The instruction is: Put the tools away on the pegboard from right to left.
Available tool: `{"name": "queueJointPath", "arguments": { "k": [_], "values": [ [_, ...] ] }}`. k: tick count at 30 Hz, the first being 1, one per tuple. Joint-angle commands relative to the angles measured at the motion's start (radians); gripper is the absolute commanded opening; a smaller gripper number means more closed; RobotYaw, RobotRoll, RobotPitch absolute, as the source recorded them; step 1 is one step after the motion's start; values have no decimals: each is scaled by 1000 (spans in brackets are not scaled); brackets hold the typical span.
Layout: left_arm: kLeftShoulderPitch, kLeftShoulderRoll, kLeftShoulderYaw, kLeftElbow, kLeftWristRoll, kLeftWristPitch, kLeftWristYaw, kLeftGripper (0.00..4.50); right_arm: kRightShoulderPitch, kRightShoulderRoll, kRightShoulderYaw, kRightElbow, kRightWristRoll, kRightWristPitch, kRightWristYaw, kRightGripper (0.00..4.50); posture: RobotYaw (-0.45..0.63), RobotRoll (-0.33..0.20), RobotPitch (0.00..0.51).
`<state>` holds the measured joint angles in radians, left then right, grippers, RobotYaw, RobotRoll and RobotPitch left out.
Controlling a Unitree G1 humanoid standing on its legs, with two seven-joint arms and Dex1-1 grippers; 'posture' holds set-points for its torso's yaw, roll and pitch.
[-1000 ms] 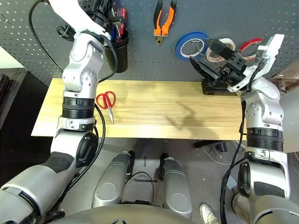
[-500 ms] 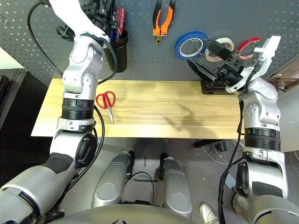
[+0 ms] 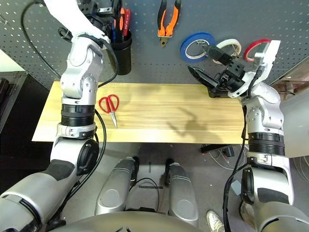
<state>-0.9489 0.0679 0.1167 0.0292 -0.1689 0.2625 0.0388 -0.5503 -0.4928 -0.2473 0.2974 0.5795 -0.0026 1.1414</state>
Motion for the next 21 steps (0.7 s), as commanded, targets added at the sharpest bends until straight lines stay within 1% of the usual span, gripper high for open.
{"name": "queueJointPath", "arguments": {
  "k": [1, 6, 8, 9, 12, 14, 17, 21],
  "values": [
    [52, 27, 4, -109, 9, 57, 6, 4433, 13, 5, 6, -8, 6, 1, 18, 4500, 234, 0, 196],
    [140, 68, 8, -273, 6, 141, 1, 4433, 15, 8, 6, -9, 10, 8, 28, 4500, 244, 0, 200],
    [195, 74, 8, -348, 1, 171, -1, 4433, 19, 14, 12, -10, 12, 14, 34, 4500, 244, 0, 200],
    [229, 76, 3, -386, 3, 185, -3, 4433, 22, 17, 15, -12, 12, 18, 36, 4500, 260, 0, 209],
    [346, 75, -29, -482, 20, 218, -7, 4433, 41, 22, 38, -25, 1, 34, 48, 4500, 264, 0, 213],
    [390, 68, -38, -513, 22, 232, -4, 4433, 50, 21, 52, -29, -8, 39, 50, 4500, 264, 0, 213],
    [519, 52, -79, -551, 37, 245, -3, 4433, 81, 22, 101, -45, -43, 47, 56, 4500, 278, 0, 223],
    [684, 50, -119, -515, 74, 211, -5, 4433, 127, 28, 179, -67, -108, 58, 34, 4500, 283, 0, 226]
  ]
}}
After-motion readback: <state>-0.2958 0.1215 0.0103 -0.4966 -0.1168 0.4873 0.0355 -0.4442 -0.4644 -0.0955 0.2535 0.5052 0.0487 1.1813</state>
